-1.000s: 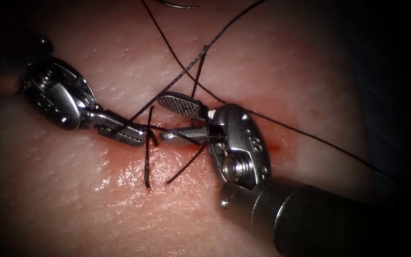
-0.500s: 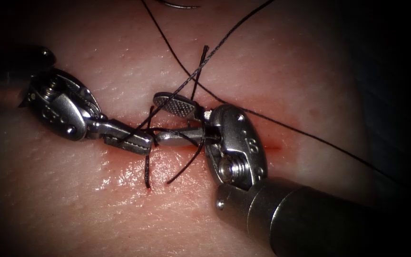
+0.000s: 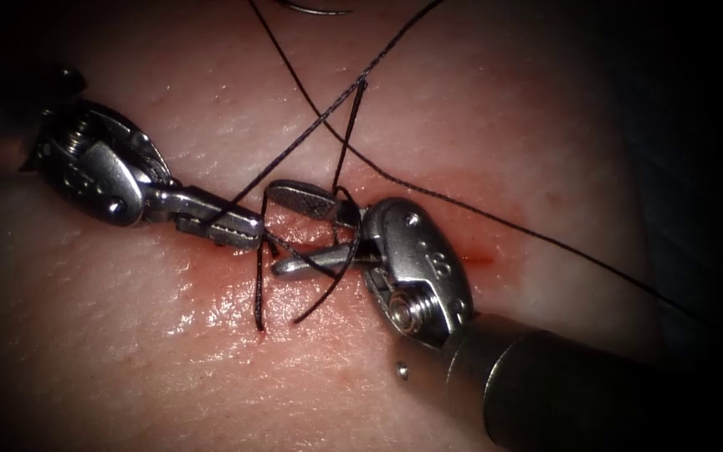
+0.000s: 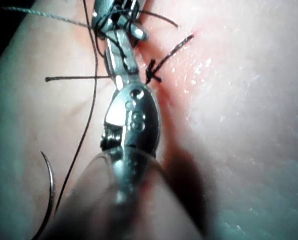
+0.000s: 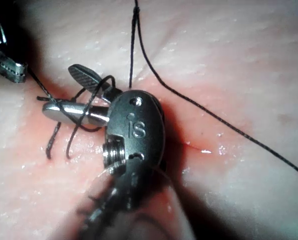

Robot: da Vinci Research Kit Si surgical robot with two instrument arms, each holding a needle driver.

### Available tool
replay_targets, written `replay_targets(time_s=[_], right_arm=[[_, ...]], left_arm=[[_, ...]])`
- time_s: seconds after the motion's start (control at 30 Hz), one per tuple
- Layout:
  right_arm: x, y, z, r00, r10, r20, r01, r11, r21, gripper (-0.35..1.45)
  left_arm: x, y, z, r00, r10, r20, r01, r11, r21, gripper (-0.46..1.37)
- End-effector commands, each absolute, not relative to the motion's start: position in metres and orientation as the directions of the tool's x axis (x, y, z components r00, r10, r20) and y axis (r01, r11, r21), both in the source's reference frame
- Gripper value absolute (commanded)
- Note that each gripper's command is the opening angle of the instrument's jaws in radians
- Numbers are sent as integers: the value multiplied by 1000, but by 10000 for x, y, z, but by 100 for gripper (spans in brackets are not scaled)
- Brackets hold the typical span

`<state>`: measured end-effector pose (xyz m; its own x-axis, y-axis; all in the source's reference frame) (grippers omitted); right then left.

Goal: Wound Closure
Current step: Wrap the suture two times counter-clockwise around the right gripper

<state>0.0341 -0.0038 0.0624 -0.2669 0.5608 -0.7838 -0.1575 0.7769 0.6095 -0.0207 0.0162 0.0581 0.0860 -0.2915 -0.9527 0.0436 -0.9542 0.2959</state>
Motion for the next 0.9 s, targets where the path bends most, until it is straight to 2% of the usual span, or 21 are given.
replay_targets(time_s=[0.03,0.4,0.7,0.9], right_arm=[[342,-39,626,-233,565,-791,-148,784,603,84],[369,-50,608,-171,588,-791,4,803,596,84],[376,-60,596,-166,603,-780,99,797,596,84],[375,-60,589,-209,608,-766,120,793,597,83]], left_arm=[[-209,163,582,88,-291,-953,57,-953,296,-35],[-225,188,585,117,-276,-954,74,-956,285,-35],[-221,205,597,131,-268,-954,80,-957,280,-35],[-218,210,614,135,-271,-953,84,-955,283,-35]])
